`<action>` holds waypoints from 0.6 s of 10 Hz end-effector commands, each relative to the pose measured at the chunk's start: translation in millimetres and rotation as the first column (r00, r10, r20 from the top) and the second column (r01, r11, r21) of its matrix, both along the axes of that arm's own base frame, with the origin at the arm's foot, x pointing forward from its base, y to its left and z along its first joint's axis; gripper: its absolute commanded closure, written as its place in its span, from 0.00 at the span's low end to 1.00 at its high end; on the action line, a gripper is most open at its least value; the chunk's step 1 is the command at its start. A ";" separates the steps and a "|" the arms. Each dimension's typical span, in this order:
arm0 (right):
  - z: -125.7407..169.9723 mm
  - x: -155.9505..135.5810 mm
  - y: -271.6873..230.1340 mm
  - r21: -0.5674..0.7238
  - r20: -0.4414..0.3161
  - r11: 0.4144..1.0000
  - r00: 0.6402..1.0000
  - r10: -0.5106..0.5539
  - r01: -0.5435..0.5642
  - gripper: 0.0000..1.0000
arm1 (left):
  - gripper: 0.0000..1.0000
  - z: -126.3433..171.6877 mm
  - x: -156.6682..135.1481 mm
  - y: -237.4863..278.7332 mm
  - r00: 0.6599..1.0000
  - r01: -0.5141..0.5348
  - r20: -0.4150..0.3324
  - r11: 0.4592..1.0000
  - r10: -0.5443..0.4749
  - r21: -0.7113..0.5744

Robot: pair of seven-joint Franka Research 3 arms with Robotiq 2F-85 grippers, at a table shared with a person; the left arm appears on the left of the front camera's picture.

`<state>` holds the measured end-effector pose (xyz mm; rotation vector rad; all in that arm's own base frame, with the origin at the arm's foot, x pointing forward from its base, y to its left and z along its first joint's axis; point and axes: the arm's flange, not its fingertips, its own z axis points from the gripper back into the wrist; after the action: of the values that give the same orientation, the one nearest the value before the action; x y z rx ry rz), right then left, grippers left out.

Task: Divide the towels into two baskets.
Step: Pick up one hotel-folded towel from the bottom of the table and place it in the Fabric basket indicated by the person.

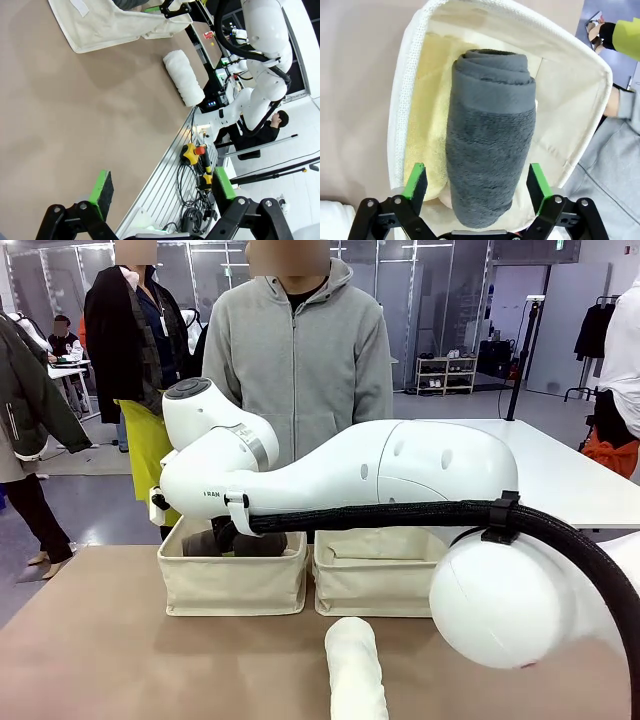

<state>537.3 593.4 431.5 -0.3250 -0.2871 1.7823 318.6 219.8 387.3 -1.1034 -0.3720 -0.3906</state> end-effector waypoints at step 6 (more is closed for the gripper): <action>0.0 0.0 0.0 0.000 0.000 1.000 1.000 0.000 0.000 0.00 | 0.00 3.6 -3.3 2.4 1.000 0.000 -0.002 1.000 0.000 0.006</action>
<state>539.1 591.8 430.8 -0.3256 -0.2850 1.7798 318.6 219.9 387.3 -1.1034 -0.3721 -0.3906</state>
